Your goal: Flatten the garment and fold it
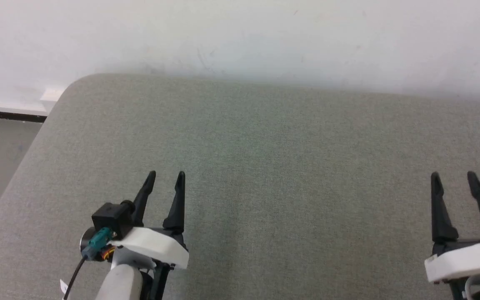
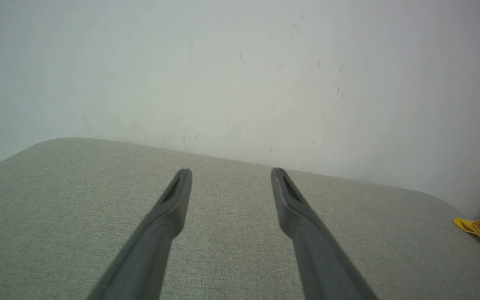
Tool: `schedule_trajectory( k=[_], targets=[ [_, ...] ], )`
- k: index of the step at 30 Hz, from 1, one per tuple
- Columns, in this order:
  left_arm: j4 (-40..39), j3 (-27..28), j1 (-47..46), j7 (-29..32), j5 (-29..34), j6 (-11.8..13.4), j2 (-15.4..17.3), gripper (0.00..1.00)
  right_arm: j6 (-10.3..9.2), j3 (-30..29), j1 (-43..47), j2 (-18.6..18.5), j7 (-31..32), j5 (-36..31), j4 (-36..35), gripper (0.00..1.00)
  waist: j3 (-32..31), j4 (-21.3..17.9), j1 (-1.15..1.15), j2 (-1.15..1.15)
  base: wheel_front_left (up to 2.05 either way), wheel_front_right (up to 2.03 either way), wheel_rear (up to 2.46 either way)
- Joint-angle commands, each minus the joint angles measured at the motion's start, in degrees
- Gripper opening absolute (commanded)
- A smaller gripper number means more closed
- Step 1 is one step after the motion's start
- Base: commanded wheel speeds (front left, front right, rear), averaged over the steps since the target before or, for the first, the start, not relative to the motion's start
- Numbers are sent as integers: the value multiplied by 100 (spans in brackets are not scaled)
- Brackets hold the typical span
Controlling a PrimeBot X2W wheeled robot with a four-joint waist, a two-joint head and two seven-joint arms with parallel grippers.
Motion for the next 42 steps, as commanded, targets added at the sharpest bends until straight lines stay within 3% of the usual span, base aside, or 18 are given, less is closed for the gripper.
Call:
schedule_trajectory(
  k=[1,24,25,42],
  targets=[
    [12,-27,143,-27,48,44,-28,100,-11,50,153,42,-111,-37,0,100,-39,26,1,0,0,0,0],
    [-285,-188,602,-27,-257,349,-32,100,-11,346,548,72,-533,356,612,100,-252,38,1,0,0,0,0],
    [-269,-181,526,0,-226,302,-21,0,0,338,482,54,-494,329,604,0,-253,37,1,0,0,0,0],
    [-276,-170,528,21,-210,304,-19,0,1,312,473,47,-468,319,605,0,-256,23,1,0,0,0,0]
  ],
)
